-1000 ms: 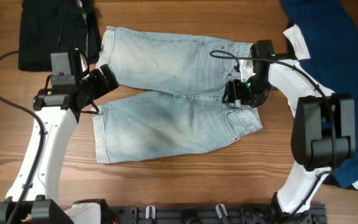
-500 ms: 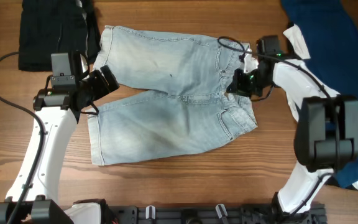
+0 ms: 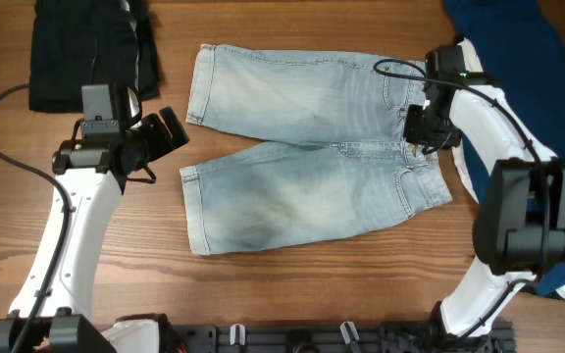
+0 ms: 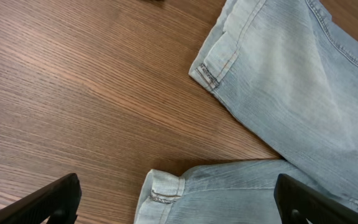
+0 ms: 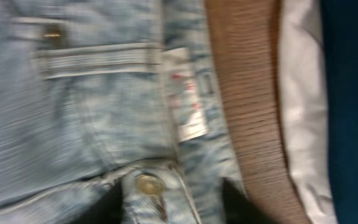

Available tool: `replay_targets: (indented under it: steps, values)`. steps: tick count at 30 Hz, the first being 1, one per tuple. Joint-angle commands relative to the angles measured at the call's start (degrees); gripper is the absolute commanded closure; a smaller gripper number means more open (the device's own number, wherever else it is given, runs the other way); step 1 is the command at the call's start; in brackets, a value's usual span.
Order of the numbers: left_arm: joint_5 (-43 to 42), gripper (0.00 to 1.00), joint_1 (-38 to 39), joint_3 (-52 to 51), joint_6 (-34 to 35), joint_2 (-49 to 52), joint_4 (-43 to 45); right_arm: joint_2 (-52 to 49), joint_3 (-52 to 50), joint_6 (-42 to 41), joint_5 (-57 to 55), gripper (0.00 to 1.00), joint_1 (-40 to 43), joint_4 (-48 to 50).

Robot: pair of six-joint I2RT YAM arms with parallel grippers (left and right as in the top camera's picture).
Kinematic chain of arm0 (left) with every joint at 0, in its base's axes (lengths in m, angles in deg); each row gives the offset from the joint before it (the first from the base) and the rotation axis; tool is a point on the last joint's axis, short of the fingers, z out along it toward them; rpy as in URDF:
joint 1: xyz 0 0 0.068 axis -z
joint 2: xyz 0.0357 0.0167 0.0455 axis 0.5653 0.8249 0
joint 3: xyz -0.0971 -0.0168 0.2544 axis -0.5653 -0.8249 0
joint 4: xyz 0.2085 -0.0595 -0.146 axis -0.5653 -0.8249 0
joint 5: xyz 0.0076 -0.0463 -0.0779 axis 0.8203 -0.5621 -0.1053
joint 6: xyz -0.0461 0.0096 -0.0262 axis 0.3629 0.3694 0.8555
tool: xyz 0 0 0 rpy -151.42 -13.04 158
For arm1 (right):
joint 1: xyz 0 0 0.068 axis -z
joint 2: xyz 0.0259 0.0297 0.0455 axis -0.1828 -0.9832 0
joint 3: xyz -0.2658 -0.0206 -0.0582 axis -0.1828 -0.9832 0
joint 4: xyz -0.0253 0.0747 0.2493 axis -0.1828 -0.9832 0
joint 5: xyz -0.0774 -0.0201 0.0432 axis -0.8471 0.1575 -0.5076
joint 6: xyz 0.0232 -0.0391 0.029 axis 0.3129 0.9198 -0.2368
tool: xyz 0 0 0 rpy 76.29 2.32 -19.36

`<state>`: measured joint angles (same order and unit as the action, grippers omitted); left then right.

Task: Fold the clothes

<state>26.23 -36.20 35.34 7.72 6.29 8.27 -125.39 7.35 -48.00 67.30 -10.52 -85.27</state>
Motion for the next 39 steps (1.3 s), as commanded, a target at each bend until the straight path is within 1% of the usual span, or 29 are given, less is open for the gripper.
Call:
replay_targets:
  steps: [1, 2, 3, 4, 5, 6, 8, 9, 10, 12, 14, 15, 16, 18, 19, 21, 23, 27, 32, 33, 36, 37, 38, 39]
  values:
    - [1.88, 0.0, -0.26, 0.13, -2.16, -0.37, 0.28, 1.05, 4.13, -0.9, -0.02, 0.01, 1.77, -2.23]
    - [1.31, 0.0, -0.26, 0.15, -2.12, -0.44, 0.02, 2.19, 10.49, -0.9, 4.37, 0.0, 1.86, -7.45]
    - [-1.4, 0.0, -0.22, 0.15, -1.88, -0.59, -1.77, 3.06, 15.21, -0.83, 8.15, 0.0, 1.84, -11.54]
    - [-3.58, 0.0, -0.22, 0.15, 0.42, -0.63, -4.92, 4.02, 19.52, -0.9, 11.52, 0.0, 1.84, -15.39]
    - [-4.79, 0.0, -0.22, 0.11, 4.72, -0.5, -9.55, 4.94, 22.38, -0.94, 12.35, 0.0, 1.75, -17.75]
    - [-5.64, 0.0, 0.0, -0.57, 11.34, -0.04, -16.7, 6.34, 24.41, -1.05, 12.33, 0.0, 1.55, -20.04]
    - [-6.29, 0.0, 2.34, -4.61, 16.52, 0.13, -21.49, 7.69, 24.37, -2.64, 12.35, 0.0, 1.16, -21.49]
    - [-6.56, 0.0, 4.22, -7.3, 19.23, 0.13, -21.62, 7.76, 24.37, -4.07, 12.76, 0.0, 1.05, -22.34]
    - [-6.71, 0.0, 7.37, -10.71, 22.58, 0.13, -20.63, 7.76, 24.22, -4.04, 13.44, 0.0, 0.98, -23.34]
    - [-6.71, 0.0, 12.35, -14.25, 25.51, 0.13, -17.29, 7.76, 24.11, -4.07, 13.44, 0.0, 0.96, -24.02]
    - [-6.69, 0.05, 18.21, -17.81, 28.39, 0.13, -9.2, 7.76, 24.04, -4.2, 14.49, 0.02, 0.72, -25.4]
    - [-6.95, 0.1, 19.78, -18.99, 28.96, 0.2, -6.99, 7.76, 23.82, -5.07, 14.47, 0.03, 0.46, -25.97]
    - [-7.45, 0.16, 20.9, -19.8, 31.04, 0.26, -5.92, 7.76, 23.63, -6.38, 14.47, 0.04, 0.02, -26.88]
    - [-8.66, 0.34, 21.97, -20.37, 34.18, 0.83, -6.16, 7.76, 22.95, -8.57, 13.99, 0.05, -1.01, -27.61]
    - [-9.62, 0.38, 22.27, -20.37, 35.67, 1.18, -6.56, 7.74, 22.8, -8.81, 14.01, 0.05, -1.51, -27.41]
    - [-10.1, 0.41, 22.29, -20.5, 36.35, 1.64, -7.74, 7.74, 22.56, -8.83, 14.01, 0.06, -2.03, -27.61]
    - [-10.1, 0.46, 22.29, -22.23, 38.91, 2.19, -7.28, 7.74, 22.21, -8.81, 14.01, 0.06, -2.47, -27.87]
    - [-8.59, 0.46, 22.27, -26.75, 42.14, 2.19, -5.55, 7.76, 22.21, -8.85, 13.6, 0.06, -4.74, -28.13]
    - [-4.09, 0.46, 22.23, -27.06, 42.12, 2.19, -2.64, 11.54, 22.21, -10.38, 11.91, 0.09, -9.7, -31.08]
    - [-2.49, 0.46, 22.23, -27.06, 42.12, 2.19, -2.29, 14.38, 22.21, -11.65, 10.1, 0.09, -11.17, -32.48]
    - [-1.9, 0.46, 22.25, -27.06, 42.1, 2.19, 0.66, 23.85, 22.21, -13.62, 7.52, 0.09, -12.72, -36.54]
    - [-1.84, 0.48, 22.23, -27.06, 42.1, 2.19, 1.14, 26.18, 22.21, -14.8, 6.08, 0.09, -12.7, -37.81]
    - [-1.64, 0.48, 22.25, -27.06, 42.1, 2.19, 1.4, 28.81, 22.21, -16.5, 3.8, 0.09, -12.7, -39.36]
    - [-1.27, 0.48, 22.25, -27.06, 42.1, 2.19, 1.4, 33.38, 22.21, -20.11, -0.55, 0.09, -12.7, -41.68]
